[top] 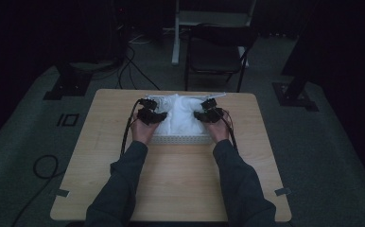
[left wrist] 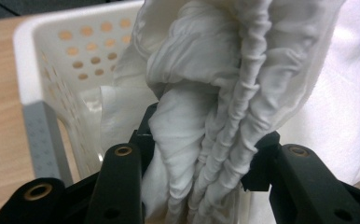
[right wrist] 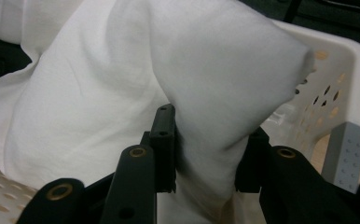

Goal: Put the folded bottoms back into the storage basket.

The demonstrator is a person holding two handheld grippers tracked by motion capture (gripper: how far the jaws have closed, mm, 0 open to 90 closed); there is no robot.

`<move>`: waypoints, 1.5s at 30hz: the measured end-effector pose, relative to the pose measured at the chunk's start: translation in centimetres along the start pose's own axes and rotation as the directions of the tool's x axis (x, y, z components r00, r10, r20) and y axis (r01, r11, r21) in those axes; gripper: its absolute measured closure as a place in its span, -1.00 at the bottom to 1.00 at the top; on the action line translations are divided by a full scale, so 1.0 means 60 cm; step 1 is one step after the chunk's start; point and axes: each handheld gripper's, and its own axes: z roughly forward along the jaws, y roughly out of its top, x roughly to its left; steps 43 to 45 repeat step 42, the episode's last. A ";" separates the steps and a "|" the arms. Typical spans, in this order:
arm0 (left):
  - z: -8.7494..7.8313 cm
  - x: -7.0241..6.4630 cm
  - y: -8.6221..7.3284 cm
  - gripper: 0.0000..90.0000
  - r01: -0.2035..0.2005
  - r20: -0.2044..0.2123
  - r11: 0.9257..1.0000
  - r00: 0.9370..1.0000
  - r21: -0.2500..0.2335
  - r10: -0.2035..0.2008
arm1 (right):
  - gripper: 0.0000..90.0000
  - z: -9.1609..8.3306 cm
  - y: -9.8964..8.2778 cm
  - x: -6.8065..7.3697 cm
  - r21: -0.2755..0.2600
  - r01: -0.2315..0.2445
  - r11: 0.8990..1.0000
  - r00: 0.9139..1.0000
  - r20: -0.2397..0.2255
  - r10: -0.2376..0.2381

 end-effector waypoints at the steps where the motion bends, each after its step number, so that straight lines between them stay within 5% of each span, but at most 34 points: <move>1: 0.000 0.000 0.000 0.30 0.000 0.000 1.000 1.000 0.000 0.000 | 0.48 0.000 0.000 0.000 0.000 0.000 1.000 1.000 0.000 0.000; 8: 0.015 -0.001 -0.018 0.12 0.024 -0.021 0.998 1.000 0.051 -0.023 | 0.43 0.017 -0.007 -0.006 0.050 0.018 0.999 1.000 0.004 -0.018; 12: -0.009 -0.003 -0.015 -0.12 0.004 -0.056 1.000 0.998 0.025 -0.003 | 0.10 0.019 -0.006 -0.012 0.100 0.025 0.995 0.999 0.018 -0.027; 14: -0.026 0.000 -0.012 -0.13 -0.002 -0.062 1.000 0.998 -0.007 0.002 | -0.13 0.009 -0.004 -0.015 0.079 0.020 0.997 0.997 0.072 -0.025; 22: -0.070 0.032 -0.026 0.02 0.022 -0.069 0.996 0.997 -0.087 -0.029 | -0.16 -0.043 -0.008 -0.031 -0.038 -0.038 0.999 0.994 0.101 0.042; 32: -0.111 0.062 -0.088 -0.06 0.051 -0.097 0.989 0.993 -0.142 -0.065 | -0.10 -0.104 -0.088 -0.065 -0.122 -0.123 0.985 0.985 0.102 0.136; 33: -0.114 0.065 -0.096 -0.07 0.055 -0.105 0.988 0.992 -0.147 -0.070 | -0.10 -0.117 -0.112 -0.077 -0.137 -0.150 0.979 0.979 0.119 0.166; 36: -0.121 0.074 -0.123 -0.09 0.052 -0.145 0.990 0.987 -0.128 -0.071 | -0.09 -0.124 -0.142 -0.093 -0.124 -0.186 0.975 0.970 0.135 0.202; 45: -0.116 0.092 -0.143 -0.10 0.077 -0.175 0.992 0.980 -0.103 -0.094 | -0.10 -0.110 -0.175 -0.109 -0.063 -0.176 0.982 0.962 0.202 0.185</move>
